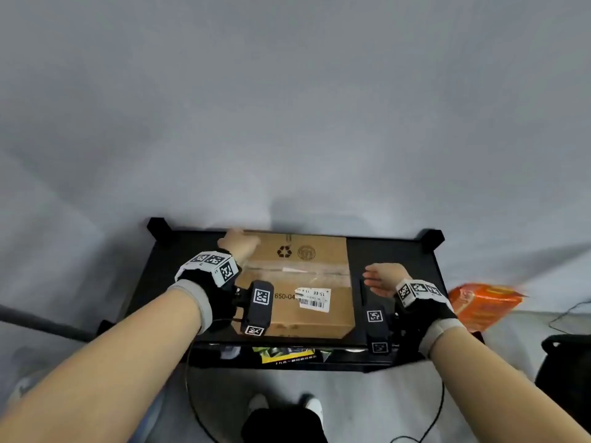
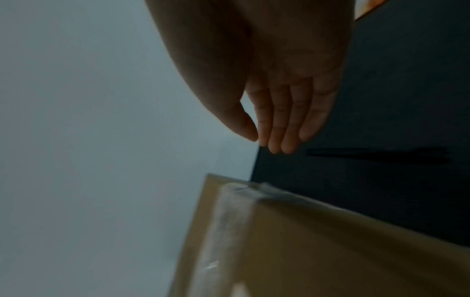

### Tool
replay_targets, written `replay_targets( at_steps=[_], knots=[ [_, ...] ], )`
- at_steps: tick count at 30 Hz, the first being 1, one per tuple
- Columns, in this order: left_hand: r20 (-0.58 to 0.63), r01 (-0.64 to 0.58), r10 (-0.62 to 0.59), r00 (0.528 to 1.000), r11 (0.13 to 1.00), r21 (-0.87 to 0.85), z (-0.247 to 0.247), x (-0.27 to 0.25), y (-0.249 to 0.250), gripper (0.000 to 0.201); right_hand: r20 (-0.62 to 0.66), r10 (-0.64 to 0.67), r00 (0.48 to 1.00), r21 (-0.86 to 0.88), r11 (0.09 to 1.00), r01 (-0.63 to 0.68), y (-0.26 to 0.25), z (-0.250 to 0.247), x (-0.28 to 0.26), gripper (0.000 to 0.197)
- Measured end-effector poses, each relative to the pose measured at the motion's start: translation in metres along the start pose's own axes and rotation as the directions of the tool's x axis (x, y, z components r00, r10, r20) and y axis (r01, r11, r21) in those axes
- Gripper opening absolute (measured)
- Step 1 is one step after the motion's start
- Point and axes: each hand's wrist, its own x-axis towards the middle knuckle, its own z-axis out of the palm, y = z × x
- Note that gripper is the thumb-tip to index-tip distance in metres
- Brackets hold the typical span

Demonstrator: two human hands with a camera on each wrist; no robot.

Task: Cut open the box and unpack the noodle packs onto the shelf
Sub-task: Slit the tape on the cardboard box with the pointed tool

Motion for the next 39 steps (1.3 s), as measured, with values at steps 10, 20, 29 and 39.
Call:
replay_targets(
  at_steps=[10, 20, 29, 39],
  knots=[
    [-0.061, 0.164, -0.178, 0.982, 0.967, -0.193, 0.019, 0.007, -0.033, 0.063, -0.157, 0.11, 0.982, -0.204, 0.969, -0.141, 0.073, -0.011, 0.046, 0.009],
    [-0.126, 0.156, -0.19, 0.974, 0.957, -0.244, 0.022, -0.01, -0.031, 0.054, -0.254, -0.052, 0.966, -0.481, 0.873, -0.079, 0.087, 0.006, 0.048, 0.018],
    [-0.107, 0.124, -0.142, 0.984, 0.98, -0.157, 0.02, -0.016, -0.029, 0.05, -0.122, 0.101, 0.987, -0.338, 0.931, -0.137, 0.076, -0.015, 0.064, 0.019],
    [0.023, 0.127, -0.125, 0.992, 0.971, -0.204, 0.01, -0.026, -0.045, 0.074, 0.217, -0.408, 0.887, 0.286, 0.895, 0.341, -0.015, -0.011, -0.022, 0.006]
  ],
)
